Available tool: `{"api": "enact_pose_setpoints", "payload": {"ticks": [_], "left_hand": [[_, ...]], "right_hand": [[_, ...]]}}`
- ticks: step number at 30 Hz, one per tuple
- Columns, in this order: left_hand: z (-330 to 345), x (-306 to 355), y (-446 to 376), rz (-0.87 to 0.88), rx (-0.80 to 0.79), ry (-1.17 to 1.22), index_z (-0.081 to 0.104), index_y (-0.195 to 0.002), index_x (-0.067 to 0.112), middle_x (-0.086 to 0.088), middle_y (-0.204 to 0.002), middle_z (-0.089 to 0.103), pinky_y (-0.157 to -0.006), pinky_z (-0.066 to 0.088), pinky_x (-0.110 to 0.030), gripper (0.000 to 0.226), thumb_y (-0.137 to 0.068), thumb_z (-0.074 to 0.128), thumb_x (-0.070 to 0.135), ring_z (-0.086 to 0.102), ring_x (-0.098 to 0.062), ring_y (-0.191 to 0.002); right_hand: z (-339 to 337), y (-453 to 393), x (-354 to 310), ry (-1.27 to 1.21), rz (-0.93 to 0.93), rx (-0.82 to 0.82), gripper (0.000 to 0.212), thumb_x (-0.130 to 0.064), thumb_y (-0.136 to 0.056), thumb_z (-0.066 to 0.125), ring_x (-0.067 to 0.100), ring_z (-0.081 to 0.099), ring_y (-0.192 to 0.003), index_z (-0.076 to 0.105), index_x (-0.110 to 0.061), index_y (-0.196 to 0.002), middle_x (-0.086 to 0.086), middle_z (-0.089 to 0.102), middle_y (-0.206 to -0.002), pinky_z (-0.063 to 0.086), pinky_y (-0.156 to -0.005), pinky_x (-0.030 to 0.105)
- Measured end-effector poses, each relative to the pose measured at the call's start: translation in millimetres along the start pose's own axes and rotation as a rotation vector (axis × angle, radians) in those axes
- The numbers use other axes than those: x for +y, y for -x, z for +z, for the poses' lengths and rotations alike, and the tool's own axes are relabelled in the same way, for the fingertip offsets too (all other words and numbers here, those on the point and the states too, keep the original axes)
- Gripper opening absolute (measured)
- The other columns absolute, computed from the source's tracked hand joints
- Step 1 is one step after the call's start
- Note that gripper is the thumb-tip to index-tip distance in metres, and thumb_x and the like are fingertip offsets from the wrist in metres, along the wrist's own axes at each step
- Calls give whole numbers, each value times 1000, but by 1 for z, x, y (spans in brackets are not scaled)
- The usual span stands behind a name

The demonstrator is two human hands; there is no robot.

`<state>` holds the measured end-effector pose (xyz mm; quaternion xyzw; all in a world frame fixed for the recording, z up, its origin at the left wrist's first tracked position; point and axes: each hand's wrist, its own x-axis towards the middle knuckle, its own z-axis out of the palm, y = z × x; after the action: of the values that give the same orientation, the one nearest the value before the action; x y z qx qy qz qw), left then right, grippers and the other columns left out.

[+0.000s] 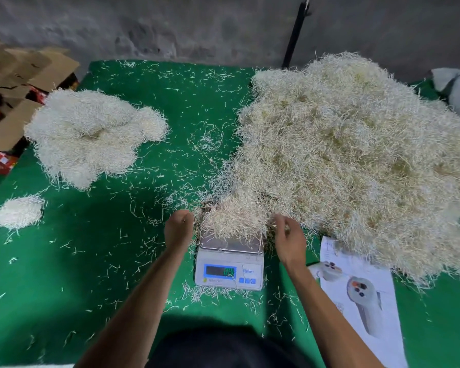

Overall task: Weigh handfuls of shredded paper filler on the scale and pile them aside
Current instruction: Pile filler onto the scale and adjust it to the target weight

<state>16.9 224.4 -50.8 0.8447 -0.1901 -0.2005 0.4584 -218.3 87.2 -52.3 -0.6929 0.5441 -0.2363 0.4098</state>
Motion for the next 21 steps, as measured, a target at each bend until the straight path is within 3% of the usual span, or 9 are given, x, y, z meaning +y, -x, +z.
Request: {"api": "enact_pose_setpoints", "payload": {"ticks": [1,2,3,5,6,8,10,21], "left_hand": [[-5,-13,5,-34,8,-43,66,-96,2,-11,-80,67,-59,50,-33,30,-95,51,28,60,-25,-67],[-10,-31,11,-61,-15,-146,67,-113,3,-12,-102,70,-67,55,-36,26,-99,50,18,67,-27,-83],[-12,-53,19,-61,-69,-303,61,-132,7,-15,-130,64,-86,56,-43,34,-101,49,13,65,-30,-108],[-14,-95,45,16,-168,-611,37,-155,14,-13,-165,25,-122,27,-48,52,-103,45,14,27,-30,-151],[-12,-112,57,78,-175,-668,27,-159,16,-10,-169,12,-126,13,-46,56,-105,41,15,10,-27,-156],[-10,-129,76,117,-178,-698,15,-162,18,-4,-169,-3,-127,-1,-45,58,-107,34,18,-7,-21,-156],[-7,-132,82,102,-165,-708,12,-162,19,-2,-168,-6,-127,-5,-44,58,-107,32,19,-11,-18,-155],[-4,-128,81,87,-121,-668,18,-161,18,-2,-169,0,-127,-4,-43,61,-105,40,15,-5,-19,-156]], "right_hand": [[0,6,17,13,6,-9,58,-64,-103,34,22,66,-89,65,-16,-109,9,71,-102,57,-83,43],[1,15,34,97,15,-62,53,-55,-106,36,26,64,-100,65,-10,-114,15,68,-112,54,-90,44],[5,25,54,234,-1,-143,46,-40,-108,42,30,58,-120,62,-4,-128,20,62,-132,47,-105,44],[20,51,83,489,-84,-241,49,-18,-106,46,29,30,-151,43,-1,-152,15,33,-163,24,-126,40],[28,62,89,550,-115,-234,55,-16,-106,42,28,17,-157,32,-3,-158,13,20,-169,15,-129,39],[38,77,90,628,-97,-204,60,-14,-107,31,25,-5,-159,11,-6,-163,10,-2,-171,2,-130,39],[43,79,88,646,-74,-204,60,-13,-108,25,22,-14,-157,3,-9,-164,8,-10,-171,-3,-129,38],[46,77,96,589,-100,-153,55,-17,-109,33,22,-2,-159,21,-7,-162,7,6,-171,4,-129,41]]}}
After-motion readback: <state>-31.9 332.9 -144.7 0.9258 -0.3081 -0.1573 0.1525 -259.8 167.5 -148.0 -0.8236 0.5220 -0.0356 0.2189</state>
